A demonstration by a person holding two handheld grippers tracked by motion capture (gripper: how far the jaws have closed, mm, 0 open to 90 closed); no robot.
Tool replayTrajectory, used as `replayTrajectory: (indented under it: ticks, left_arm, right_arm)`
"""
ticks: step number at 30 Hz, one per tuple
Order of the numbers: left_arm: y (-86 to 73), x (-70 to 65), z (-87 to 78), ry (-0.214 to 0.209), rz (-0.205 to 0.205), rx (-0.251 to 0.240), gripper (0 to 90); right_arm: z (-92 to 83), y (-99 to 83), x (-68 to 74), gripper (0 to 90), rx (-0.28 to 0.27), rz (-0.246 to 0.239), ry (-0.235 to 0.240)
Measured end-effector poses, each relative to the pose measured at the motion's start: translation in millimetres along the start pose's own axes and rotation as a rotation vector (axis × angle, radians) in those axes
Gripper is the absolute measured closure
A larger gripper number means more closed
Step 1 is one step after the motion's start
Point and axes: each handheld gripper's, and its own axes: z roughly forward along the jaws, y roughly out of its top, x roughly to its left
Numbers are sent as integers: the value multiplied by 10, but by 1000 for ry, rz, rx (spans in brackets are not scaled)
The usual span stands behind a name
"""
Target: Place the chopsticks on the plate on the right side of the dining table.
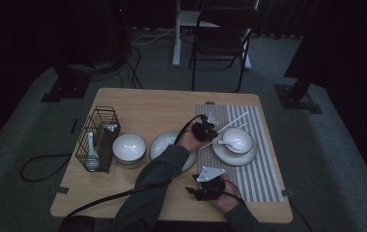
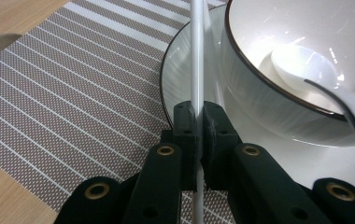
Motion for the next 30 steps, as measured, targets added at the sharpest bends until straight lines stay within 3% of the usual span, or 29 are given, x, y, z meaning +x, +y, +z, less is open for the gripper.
replayTrajectory:
  ticks: [30]
  left_arm:
    - [1, -18, 50, -14, -9, -1, 858]
  right_arm:
    - [1, 1, -2, 441, 0, -2, 0]
